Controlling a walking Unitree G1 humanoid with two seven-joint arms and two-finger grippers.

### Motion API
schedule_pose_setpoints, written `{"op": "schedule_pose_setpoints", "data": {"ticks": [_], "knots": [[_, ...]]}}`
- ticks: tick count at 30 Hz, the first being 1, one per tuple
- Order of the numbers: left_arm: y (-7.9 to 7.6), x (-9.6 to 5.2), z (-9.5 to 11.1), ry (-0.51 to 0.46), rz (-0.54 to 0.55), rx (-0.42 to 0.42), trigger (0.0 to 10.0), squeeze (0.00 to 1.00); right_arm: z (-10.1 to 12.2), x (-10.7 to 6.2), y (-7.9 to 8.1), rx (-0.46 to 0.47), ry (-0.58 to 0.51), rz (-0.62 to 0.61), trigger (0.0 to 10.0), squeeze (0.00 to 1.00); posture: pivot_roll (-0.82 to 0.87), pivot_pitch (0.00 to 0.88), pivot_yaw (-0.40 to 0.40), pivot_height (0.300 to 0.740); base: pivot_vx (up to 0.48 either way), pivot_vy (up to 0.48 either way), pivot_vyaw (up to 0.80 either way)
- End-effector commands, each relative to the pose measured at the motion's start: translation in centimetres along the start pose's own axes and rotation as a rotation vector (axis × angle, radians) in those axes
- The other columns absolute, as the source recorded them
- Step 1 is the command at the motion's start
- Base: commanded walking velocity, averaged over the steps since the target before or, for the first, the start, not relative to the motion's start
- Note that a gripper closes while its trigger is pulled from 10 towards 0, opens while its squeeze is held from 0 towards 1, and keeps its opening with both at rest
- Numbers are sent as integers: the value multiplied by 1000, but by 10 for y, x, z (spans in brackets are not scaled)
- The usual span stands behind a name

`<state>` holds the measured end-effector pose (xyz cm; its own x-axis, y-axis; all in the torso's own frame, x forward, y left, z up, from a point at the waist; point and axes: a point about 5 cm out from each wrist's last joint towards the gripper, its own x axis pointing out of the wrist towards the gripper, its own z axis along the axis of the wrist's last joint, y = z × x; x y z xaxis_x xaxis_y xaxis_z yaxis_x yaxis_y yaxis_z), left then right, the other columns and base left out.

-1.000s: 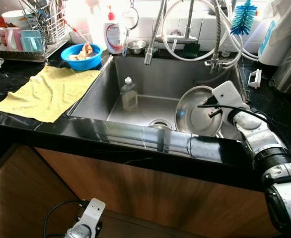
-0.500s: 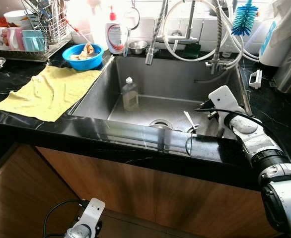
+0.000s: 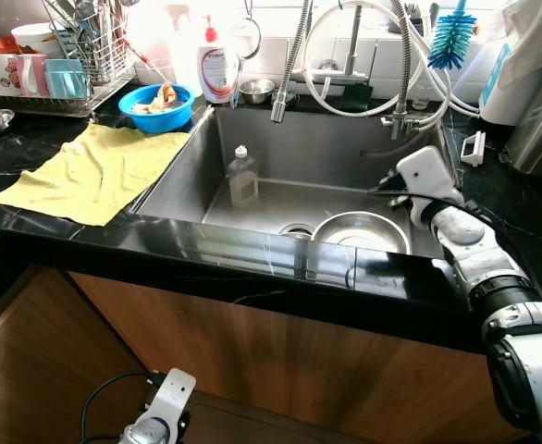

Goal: Kitchen organization

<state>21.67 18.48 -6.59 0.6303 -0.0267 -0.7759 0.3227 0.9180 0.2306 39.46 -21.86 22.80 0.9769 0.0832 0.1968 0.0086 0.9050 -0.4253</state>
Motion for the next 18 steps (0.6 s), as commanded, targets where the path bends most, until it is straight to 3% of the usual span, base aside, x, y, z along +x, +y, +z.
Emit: {"op": "schedule_pose_setpoints", "data": {"ticks": [1, 2, 5, 7, 8, 9, 18], "knots": [[5, -1, -1, 2, 12, 19, 10000, 0, 1, -2, 0, 28, -23, -16, 10000, 0, -93, 0, 48, 740, 0, 0, 0], [7, -1, 0, -2, 16, 29, 10000, 0, 10, -19, 5, 120, -118, -71, 10000, 0, -99, 0, 60, 740, 0, 0, 0], [8, -1, -1, -1, 19, 37, 10000, 0, 12, -32, 16, 176, -143, -79, 10000, 0, -113, 0, 67, 740, 0, 0, 0], [9, -1, -2, -1, 21, 43, 10000, 0, 15, -53, 30, 230, -156, -92, 10000, 0, -110, 0, 69, 740, 0, 0, 0], [9, -1, -2, -1, 21, 43, 10000, 0, 15, -53, 30, 230, -156, -92, 10000, 0, -110, 0, 69, 740, 0, 0, 0], [9, -1, -2, -1, 21, 45, 10000, 0, 15, -65, 34, 272, -147, -121, 10000, 0, -108, 0, 69, 740, 0, 0, 0], [9, -2, -3, -5, 25, 59, 10000, 0, 23, -110, 44, 257, -107, -171, 10000, 0, -122, 0, 70, 740, 0, 0, 0]]}}
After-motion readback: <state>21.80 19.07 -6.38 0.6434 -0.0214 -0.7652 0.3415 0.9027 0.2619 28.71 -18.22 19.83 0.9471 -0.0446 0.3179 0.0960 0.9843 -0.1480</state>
